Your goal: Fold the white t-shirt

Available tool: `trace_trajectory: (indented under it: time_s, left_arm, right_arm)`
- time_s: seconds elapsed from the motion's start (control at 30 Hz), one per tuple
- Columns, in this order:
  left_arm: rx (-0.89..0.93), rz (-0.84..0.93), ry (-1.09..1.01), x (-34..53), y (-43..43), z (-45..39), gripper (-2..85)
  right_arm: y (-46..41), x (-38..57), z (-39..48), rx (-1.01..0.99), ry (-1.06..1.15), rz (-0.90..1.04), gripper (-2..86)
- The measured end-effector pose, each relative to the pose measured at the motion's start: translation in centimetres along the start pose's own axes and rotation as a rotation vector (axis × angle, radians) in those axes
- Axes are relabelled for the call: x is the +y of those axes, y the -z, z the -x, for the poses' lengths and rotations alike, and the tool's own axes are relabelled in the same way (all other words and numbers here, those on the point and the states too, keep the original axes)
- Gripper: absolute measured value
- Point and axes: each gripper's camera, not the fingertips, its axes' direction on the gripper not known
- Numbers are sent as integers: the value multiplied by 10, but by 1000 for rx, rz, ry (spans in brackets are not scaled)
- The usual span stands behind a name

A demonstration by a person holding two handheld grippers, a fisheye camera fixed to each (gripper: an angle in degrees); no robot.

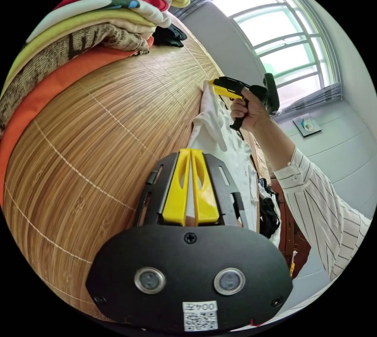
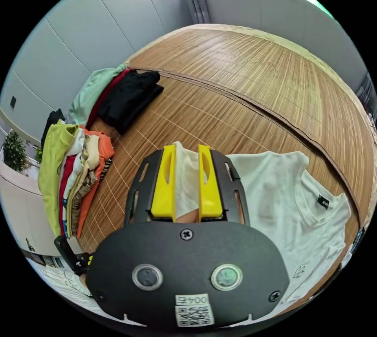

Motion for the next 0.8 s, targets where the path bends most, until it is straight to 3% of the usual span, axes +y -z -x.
trace_trajectory:
  time_s: [0.17, 0.33, 0.4, 0.43, 0.47, 0.63, 0.8]
  left_arm:
    - [17, -12, 35, -6, 6, 9, 2]
    - [22, -24, 48, -14, 14, 14, 2]
    - [20, -28, 50, -18, 17, 15, 2]
    - [19, -28, 51, -20, 18, 16, 2]
    - [20, -27, 51, -22, 19, 16, 2]
    - [30, -27, 56, -37, 26, 20, 2]
    - [35, -23, 57, -51, 34, 22, 2]
  right_arm:
    - [36, 55, -75, -147, -170, -146, 131]
    - [39, 88, -102, -344, -188, -213, 125]
    - [44, 84, -81, -248, -80, -182, 114]
    - [54, 87, -65, -95, -24, -234, 106]
    - [63, 90, -62, -85, -27, -292, 101]
    - [33, 94, -87, -76, -83, -61, 103]
    - [22, 115, -109, -265, -179, -78, 91]
